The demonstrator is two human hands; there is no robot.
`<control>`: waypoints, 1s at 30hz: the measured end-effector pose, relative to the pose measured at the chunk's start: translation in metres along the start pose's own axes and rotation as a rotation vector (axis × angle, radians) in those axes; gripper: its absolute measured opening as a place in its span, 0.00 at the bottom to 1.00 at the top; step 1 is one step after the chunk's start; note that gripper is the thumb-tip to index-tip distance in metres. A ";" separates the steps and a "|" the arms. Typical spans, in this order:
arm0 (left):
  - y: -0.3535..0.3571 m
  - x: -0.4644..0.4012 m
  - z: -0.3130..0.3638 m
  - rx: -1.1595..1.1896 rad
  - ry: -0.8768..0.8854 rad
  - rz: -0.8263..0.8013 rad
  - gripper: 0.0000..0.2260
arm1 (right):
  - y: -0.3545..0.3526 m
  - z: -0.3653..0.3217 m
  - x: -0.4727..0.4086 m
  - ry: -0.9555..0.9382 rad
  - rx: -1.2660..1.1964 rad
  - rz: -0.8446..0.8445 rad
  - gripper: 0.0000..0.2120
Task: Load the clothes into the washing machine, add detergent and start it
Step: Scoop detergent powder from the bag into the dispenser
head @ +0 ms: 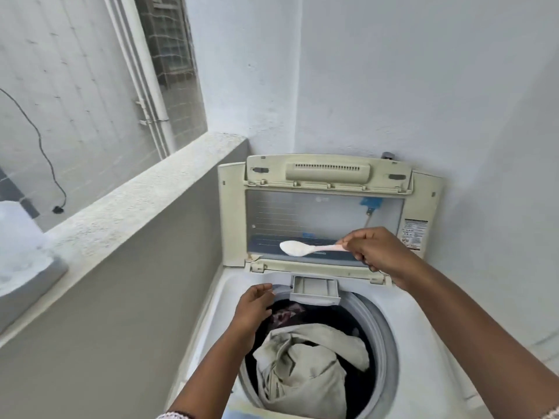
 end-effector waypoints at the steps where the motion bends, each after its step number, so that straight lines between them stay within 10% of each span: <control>1: 0.006 -0.005 -0.005 -0.002 -0.018 -0.007 0.08 | -0.005 0.011 -0.008 0.014 0.006 0.010 0.08; 20: 0.063 -0.067 -0.078 -0.156 -0.225 -0.115 0.16 | 0.018 0.174 -0.125 0.297 0.193 -0.141 0.01; 30: 0.068 -0.065 -0.085 -0.087 -0.275 -0.083 0.19 | 0.048 0.218 -0.115 0.760 -0.211 -0.498 0.14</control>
Point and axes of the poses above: each hand's wrist, its own x-axis away from the middle knuckle, its own y-axis out of the palm, z = x × y, the point moved 7 cm from there along -x, towards the middle knuckle, and after that the axes turned 8 degrees about y, right-handed, at the moved point
